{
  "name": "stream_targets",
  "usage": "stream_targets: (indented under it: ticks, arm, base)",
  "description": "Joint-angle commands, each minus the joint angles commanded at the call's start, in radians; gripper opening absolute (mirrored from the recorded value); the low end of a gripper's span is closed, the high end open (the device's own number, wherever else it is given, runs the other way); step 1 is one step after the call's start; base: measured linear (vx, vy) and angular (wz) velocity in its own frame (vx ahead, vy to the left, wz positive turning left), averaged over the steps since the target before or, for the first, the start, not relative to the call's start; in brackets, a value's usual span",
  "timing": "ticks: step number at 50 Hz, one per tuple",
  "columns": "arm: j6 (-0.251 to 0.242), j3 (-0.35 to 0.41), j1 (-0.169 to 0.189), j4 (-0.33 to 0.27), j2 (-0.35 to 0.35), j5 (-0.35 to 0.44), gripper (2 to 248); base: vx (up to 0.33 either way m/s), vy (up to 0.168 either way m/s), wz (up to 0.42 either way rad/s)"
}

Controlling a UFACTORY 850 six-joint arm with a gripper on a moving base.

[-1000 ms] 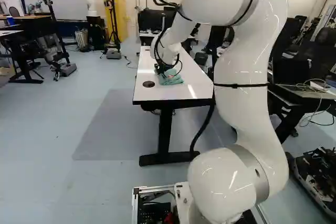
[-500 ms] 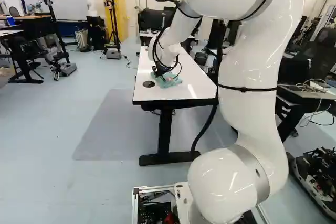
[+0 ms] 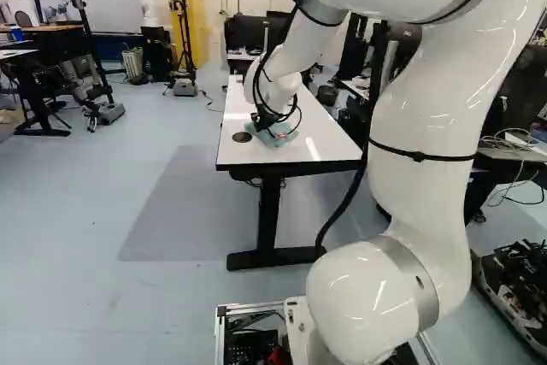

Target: Clean the table with the green towel

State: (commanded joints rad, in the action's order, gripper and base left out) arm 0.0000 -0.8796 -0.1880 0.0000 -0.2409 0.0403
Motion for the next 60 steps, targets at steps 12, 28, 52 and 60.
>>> stream_targets:
  ticks: [12, 28, 52, 60]
  arm:
    - [0.0, 0.055, 0.017, 0.0, 0.047, 0.0, 24]
    - [0.0, 0.115, 0.057, 0.0, 0.103, 0.0, 24]
    - [0.0, 0.158, 0.075, 0.0, 0.19, 0.0, 24]
    - [0.0, 0.193, 0.072, 0.0, 0.224, 0.0, 24]
  base:
    - [0.0, 0.0, 0.0]
    - [0.0, 0.0, 0.0]
    - [0.0, 0.0, 0.0]
    - [0.0, 0.0, 0.0]
